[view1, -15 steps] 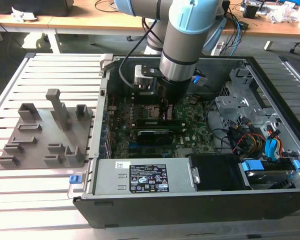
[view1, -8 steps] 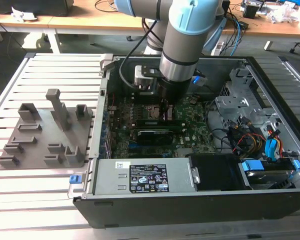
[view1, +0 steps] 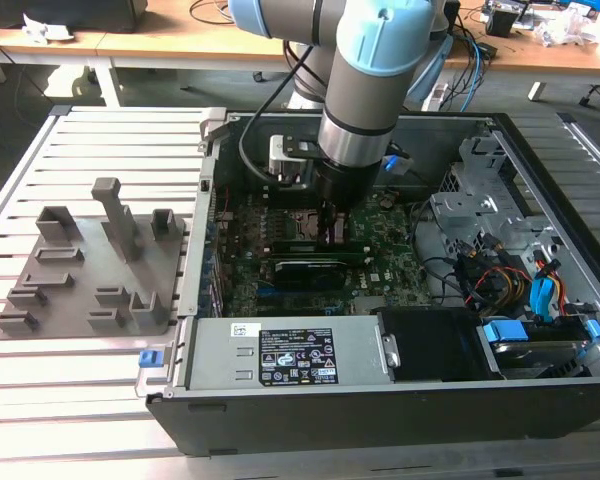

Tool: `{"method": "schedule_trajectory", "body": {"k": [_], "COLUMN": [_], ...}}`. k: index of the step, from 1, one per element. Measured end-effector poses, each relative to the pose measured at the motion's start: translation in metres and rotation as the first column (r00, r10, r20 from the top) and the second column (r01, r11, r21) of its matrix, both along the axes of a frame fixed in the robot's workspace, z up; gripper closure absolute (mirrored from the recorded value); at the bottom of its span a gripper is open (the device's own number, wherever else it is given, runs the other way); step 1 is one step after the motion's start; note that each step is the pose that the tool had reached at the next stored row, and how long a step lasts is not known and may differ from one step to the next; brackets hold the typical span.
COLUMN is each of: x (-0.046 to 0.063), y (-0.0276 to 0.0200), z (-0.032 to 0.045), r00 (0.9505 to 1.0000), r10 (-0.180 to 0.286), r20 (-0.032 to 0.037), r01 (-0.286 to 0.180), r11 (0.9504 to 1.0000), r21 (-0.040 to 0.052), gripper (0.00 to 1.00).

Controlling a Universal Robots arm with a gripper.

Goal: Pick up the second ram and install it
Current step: 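Insert the second ram into the second slot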

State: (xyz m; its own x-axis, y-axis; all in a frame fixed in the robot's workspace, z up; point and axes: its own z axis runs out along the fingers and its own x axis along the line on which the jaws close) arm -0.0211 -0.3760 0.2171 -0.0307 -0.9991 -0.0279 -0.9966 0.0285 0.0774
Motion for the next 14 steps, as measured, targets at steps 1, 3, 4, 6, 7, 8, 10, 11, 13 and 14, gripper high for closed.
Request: {"method": "schedule_trajectory", "body": {"k": [1, 3, 4, 6, 7, 8, 10, 11, 13, 14], "x": [0.000, 0.000, 0.000, 0.000, 0.000, 0.000, 0.000, 0.000, 0.000, 0.000], "y": [0.0001, 0.0002, 0.0002, 0.0001, 0.0002, 0.0007, 0.0041, 0.0064, 0.0077, 0.0077], "z": [-0.0003, -0.0008, -0.0008, 0.0004, 0.0034, 0.0110, 0.0300, 0.0351, 0.0400, 0.0400], "r00": [1.0000, 1.0000, 1.0000, 1.0000, 1.0000, 1.0000, 1.0000, 1.0000, 1.0000, 1.0000], "r10": [0.000, 0.000, 0.000, 0.000, 0.000, 0.000, 0.000, 0.000, 0.000, 0.000], "r20": [0.0002, 0.0006, 0.0004, 0.0002, 0.0003, 0.0002, 0.0002, 0.0004, 0.0002, 0.0003], "r01": [0.000, 0.000, 0.000, 0.000, 0.000, 0.000, 0.000, 0.000, 0.000, 0.000], "r11": [1.0000, 1.0000, 1.0000, 1.0000, 1.0000, 1.0000, 0.9995, 0.9990, 0.9986, 0.9986], "r21": [0.0003, 0.0010, 0.0008, -0.0015, -0.0033, -0.0090, -0.0328, -0.0444, -0.0533, -0.0536], "gripper": [0.86, 0.85, 0.78, 0.78, 0.78, 0.78, 0.78, 0.80, 0.89, 0.89]}}
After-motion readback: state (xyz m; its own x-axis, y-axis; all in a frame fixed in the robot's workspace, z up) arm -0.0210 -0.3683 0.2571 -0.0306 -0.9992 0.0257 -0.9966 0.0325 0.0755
